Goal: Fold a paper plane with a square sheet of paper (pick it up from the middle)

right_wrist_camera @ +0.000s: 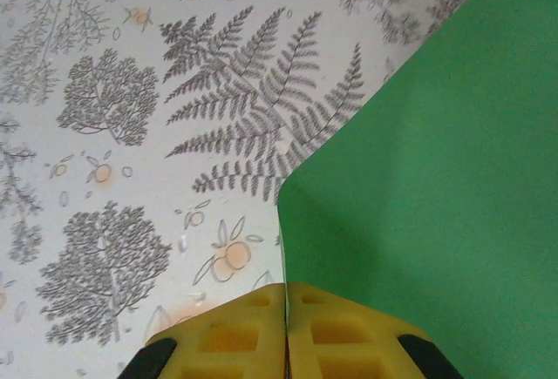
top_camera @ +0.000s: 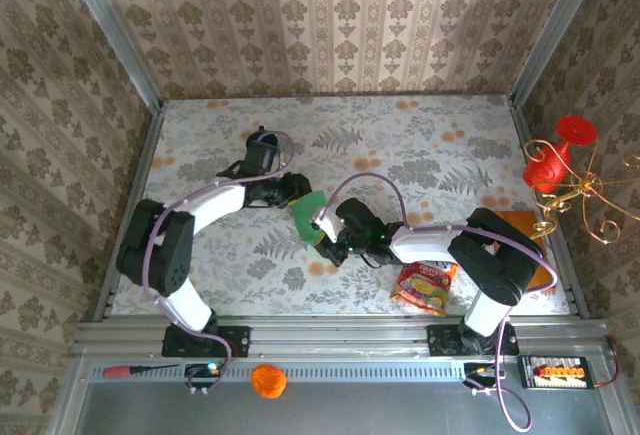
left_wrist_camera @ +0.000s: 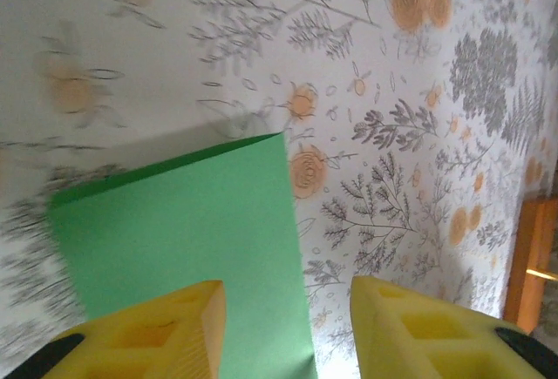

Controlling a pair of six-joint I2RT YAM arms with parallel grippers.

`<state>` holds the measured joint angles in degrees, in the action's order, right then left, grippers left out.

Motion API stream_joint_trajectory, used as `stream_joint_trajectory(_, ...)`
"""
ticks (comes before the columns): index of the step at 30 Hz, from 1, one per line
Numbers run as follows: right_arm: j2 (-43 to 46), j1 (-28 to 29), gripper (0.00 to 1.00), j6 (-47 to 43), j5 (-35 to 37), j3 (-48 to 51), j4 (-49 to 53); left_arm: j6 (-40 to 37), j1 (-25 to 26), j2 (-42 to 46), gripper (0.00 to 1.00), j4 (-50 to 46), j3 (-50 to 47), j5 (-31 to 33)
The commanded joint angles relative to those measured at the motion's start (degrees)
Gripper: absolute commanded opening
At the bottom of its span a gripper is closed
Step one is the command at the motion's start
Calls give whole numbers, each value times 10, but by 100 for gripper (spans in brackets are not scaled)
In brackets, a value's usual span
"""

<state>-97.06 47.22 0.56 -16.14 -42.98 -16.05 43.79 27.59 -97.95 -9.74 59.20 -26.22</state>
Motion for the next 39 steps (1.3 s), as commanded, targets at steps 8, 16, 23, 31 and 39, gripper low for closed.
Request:
stream_joint_trajectory(8, -11, -7, 9, 70, -40, -12, 16, -38, 44, -109, 27, -75, 73, 20)
stream_joint_trajectory(16, -8, -16, 9, 89, -31, -4, 8, -47, 45, -142, 20, -88, 83, 27)
stream_joint_trajectory(23, -7, -26, 9, 133, 18, -10, 17, -52, 45, -155, 18, -89, 83, 25)
stream_joint_trajectory(31, -19, -31, 9, 157, 105, -15, 37, -60, 45, -148, 17, -89, 86, 17)
stream_joint_trajectory(39, -34, -30, 9, 164, 120, -16, 33, -59, 41, -137, 18, -88, 93, 4)
